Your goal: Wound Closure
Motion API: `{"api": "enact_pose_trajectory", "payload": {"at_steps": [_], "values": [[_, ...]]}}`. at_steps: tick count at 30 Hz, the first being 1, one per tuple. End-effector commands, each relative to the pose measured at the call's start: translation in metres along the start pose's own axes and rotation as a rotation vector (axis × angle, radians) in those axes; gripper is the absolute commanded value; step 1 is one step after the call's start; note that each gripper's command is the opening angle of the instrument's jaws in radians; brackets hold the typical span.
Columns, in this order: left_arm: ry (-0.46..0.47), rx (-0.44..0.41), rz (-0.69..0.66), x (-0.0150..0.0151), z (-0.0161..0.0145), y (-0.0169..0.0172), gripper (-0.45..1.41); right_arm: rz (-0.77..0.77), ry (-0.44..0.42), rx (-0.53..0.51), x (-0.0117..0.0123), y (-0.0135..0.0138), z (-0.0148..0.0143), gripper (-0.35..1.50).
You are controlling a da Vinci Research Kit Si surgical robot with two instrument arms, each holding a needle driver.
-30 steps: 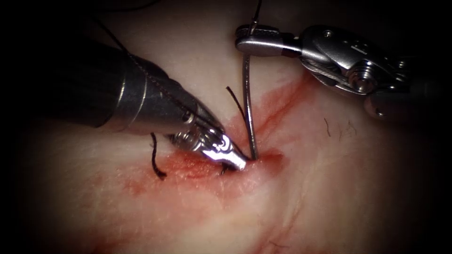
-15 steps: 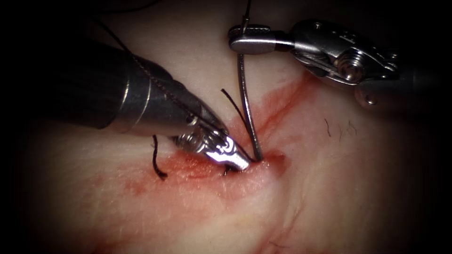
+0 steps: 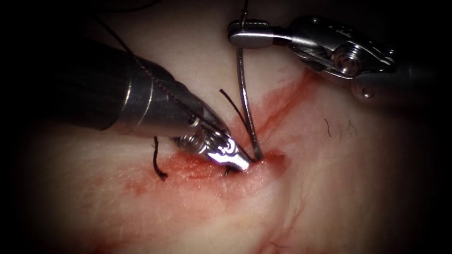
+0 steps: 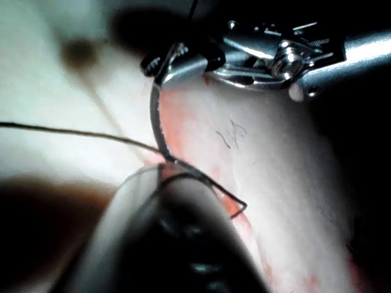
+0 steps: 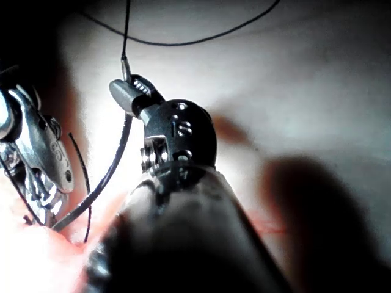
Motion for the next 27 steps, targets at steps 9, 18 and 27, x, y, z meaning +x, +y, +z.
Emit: {"api": "enact_pose_trajectory", "payload": {"at_steps": [9,18,27], "values": [[0.000,-0.001,0.001,0.0005,0.0003,-0.0003,-0.45,0.029,-0.029,0.014,0.0002,-0.0001,0.0006,-0.35],[-0.005,-0.001,0.000,0.0003,0.0007,-0.0003,-0.45,0.054,-0.006,-0.058,0.0006,0.0006,0.0002,-0.35],[-0.010,-0.002,0.000,0.0003,0.0007,-0.0002,-0.45,0.089,0.005,-0.088,0.0006,0.0005,0.0002,-0.35]]}}
